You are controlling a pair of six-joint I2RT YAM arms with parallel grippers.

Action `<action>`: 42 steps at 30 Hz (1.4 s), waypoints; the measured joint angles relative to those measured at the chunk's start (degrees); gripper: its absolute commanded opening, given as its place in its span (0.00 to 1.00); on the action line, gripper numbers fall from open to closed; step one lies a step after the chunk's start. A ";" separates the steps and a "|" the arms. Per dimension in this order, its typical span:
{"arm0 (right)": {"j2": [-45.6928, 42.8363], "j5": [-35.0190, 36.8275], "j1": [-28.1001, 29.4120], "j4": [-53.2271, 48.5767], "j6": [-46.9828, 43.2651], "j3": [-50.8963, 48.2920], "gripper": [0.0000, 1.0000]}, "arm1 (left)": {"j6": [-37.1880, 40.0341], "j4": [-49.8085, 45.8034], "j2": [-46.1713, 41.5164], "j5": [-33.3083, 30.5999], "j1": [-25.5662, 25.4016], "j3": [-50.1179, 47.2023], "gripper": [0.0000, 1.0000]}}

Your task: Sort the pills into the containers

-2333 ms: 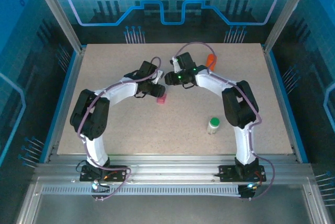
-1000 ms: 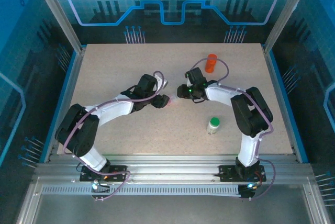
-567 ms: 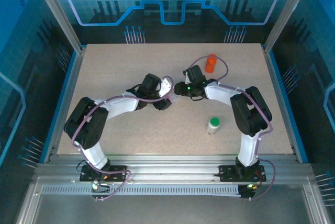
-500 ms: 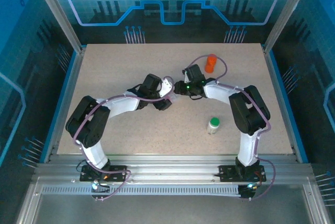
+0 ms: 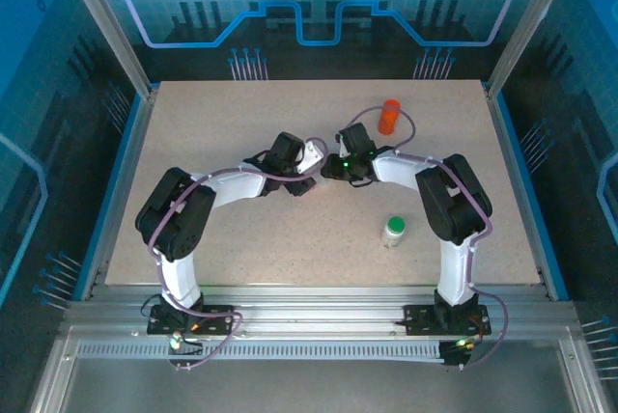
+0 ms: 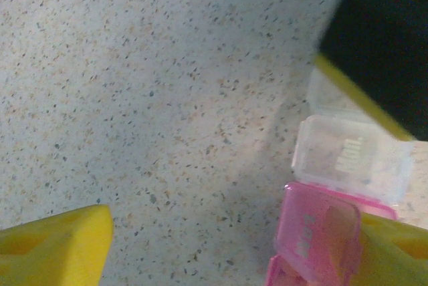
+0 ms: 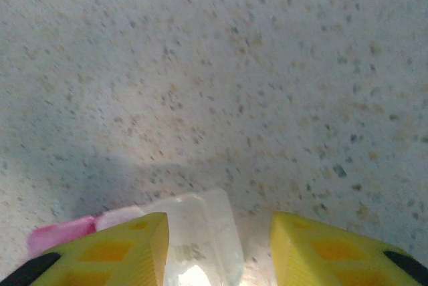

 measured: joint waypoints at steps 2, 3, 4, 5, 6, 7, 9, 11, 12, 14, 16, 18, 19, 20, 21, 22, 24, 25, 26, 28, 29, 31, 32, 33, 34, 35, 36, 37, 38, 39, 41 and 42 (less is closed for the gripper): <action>-0.26 -0.22 -0.02 1.01 0.00 -0.79 0.45 | 0.50 0.07 0.96 -1.38 0.24 0.74 0.84; -0.44 -0.22 -0.04 1.16 0.00 -0.98 0.45 | 0.52 0.07 1.33 -1.81 0.33 1.16 0.84; -0.55 -0.24 -0.04 1.18 -0.04 -1.27 0.45 | 0.50 0.04 1.75 -2.25 0.52 1.64 0.84; -0.63 -0.26 -0.02 1.29 -0.20 -1.44 0.45 | 0.48 0.04 2.01 -2.58 0.74 2.08 0.84; -0.70 -0.26 -0.02 1.40 -0.22 -1.55 0.45 | 0.46 0.00 2.10 -2.80 0.96 2.43 0.84; -0.81 -0.24 -0.02 1.38 -0.28 -1.66 0.45 | 0.28 0.00 2.12 -2.99 1.25 2.80 0.84; -0.98 -0.22 0.00 1.40 -0.42 -1.90 0.44 | -0.20 -0.02 2.14 -3.34 1.77 3.65 0.85; -1.18 -0.22 0.02 1.55 -0.42 -2.23 0.44 | -0.87 -0.15 2.16 -3.78 2.25 4.76 0.85; -1.33 -0.22 0.02 1.79 -0.42 -2.62 0.44 | -1.05 -0.22 2.23 -3.85 2.49 5.35 0.85; -1.92 -0.22 0.02 2.25 -0.42 -3.52 0.44 | -1.51 -0.61 2.71 -3.85 2.86 6.86 0.85; -2.58 -0.20 0.02 2.47 -0.42 -4.48 0.44 | -2.25 -1.09 3.41 -3.80 2.99 8.31 0.85; -2.93 -0.20 0.02 2.51 -0.42 -4.92 0.44 | -2.78 -1.84 4.33 -3.76 3.10 9.81 0.85; -3.04 -0.22 0.02 2.54 -0.44 -5.07 0.44 | -3.04 -2.19 4.87 -3.72 3.13 10.62 0.85; -3.08 -0.22 0.02 2.82 -0.42 -5.27 0.44 | -3.48 -2.60 5.60 -3.67 3.13 11.52 0.85; -3.15 -0.20 0.02 2.99 -0.42 -5.44 0.44 | -3.69 -3.04 6.25 -3.61 3.13 12.28 0.85; -3.26 -0.20 0.02 3.30 -0.42 -5.68 0.44 | -3.89 -3.37 6.86 -3.52 3.13 12.92 0.85; -3.50 -0.22 0.02 3.76 -0.42 -6.21 0.44 | -4.04 -4.44 8.02 -3.23 3.08 14.08 0.85; -3.67 -0.20 0.02 3.91 -0.42 -6.49 0.44 | -4.04 -5.14 8.63 -3.15 3.02 14.75 0.85; -3.87 -0.17 0.02 4.07 -0.42 -6.75 0.44 | -4.04 -5.73 9.40 -3.10 2.93 15.52 0.85; -4.24 0.02 0.02 4.22 -0.42 -7.34 0.44 | -3.98 -6.75 10.69 -3.10 2.64 16.83 0.85; -4.44 0.09 0.02 4.33 -0.42 -7.58 0.44 | -3.89 -7.21 11.28 -3.10 2.45 17.35 0.85; -4.66 0.31 0.02 4.46 -0.42 -7.87 0.44 | -3.82 -8.00 11.85 -3.10 1.99 17.77 0.85; -4.87 0.44 0.02 4.70 -0.37 -8.26 0.45 | -3.85 -8.31 11.87 -3.10 1.75 17.77 0.85; -5.11 0.57 0.02 4.83 -0.37 -8.57 0.45 | -3.85 -8.61 11.87 -3.10 1.64 17.77 0.85; -5.42 0.72 0.02 4.96 -0.33 -8.98 0.45 | -3.87 -8.81 11.87 -3.10 1.46 17.79 0.85; -5.79 0.94 0.02 5.03 -0.20 -9.42 0.45 | -3.89 -8.87 11.87 -3.08 1.38 17.81 0.85; -6.08 1.20 0.02 5.01 -0.17 -9.70 0.45 | -4.04 -8.87 11.87 -3.06 1.27 17.84 0.85; -6.34 1.55 0.02 4.92 -0.15 -9.90 0.45 | -4.20 -8.85 11.87 -2.97 1.27 17.86 0.85; -6.60 1.88 0.02 4.85 -0.17 -10.05 0.46 | -4.59 -8.83 11.80 -2.82 1.27 17.86 0.85; -6.82 2.21 0.00 4.61 -0.17 -10.14 0.46 | -5.29 -8.81 11.61 -2.62 1.29 17.86 0.85; -7.30 2.93 0.00 4.13 -0.17 -10.19 0.46 | -6.69 -8.59 10.60 -1.92 1.29 17.68 0.86; -7.63 3.30 -0.04 4.04 -0.15 -10.21 0.46 | -7.50 -8.15 9.42 -1.42 1.29 17.22 0.86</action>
